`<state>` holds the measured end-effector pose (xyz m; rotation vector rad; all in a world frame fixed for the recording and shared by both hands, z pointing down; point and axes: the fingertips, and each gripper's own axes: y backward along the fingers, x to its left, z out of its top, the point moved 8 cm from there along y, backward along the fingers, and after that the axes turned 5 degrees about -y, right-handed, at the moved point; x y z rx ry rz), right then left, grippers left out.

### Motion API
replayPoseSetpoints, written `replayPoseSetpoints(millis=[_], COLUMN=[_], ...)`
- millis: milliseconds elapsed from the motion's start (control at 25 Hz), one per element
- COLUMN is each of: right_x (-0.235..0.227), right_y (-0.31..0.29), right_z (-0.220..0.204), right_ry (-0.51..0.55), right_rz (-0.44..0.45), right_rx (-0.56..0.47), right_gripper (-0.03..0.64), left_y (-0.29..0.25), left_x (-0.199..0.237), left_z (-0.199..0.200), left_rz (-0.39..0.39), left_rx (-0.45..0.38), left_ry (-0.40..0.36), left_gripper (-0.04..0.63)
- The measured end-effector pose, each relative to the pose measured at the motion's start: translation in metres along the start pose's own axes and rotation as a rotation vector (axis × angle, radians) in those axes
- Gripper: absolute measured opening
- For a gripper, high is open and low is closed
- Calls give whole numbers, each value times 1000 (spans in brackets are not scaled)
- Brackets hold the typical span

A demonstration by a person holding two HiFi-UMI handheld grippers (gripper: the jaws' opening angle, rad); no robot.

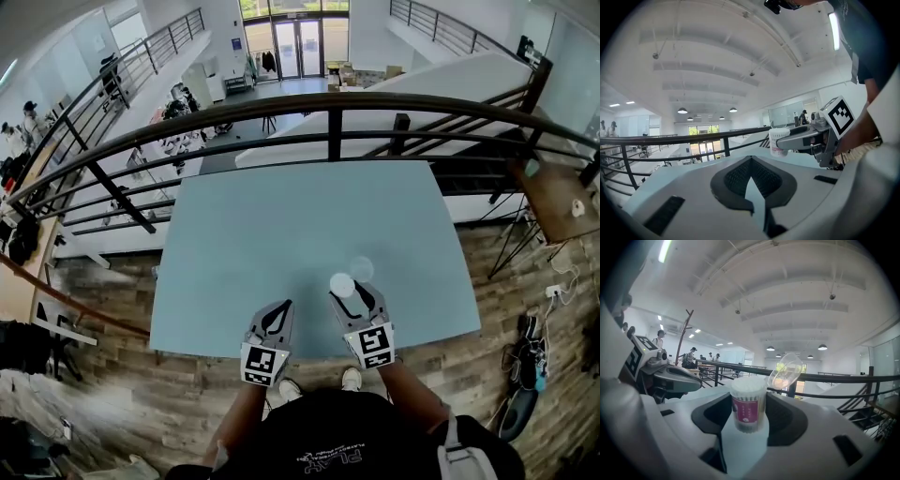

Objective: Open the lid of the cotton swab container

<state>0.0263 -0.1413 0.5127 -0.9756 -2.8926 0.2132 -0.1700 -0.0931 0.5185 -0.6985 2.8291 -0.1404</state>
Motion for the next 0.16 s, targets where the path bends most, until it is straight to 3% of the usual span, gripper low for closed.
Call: replayPoseSetpoints(millis=[160], right_x=[2], right_y=[3], right_z=[-1], right_ry=[-5], right_rz=[-6], right_rx=[14], right_gripper=[230], left_y=[3], left_x=[0], left_z=[1], left_rz=[5], left_rx=[-23], left_ry=[25], left_gripper=[8])
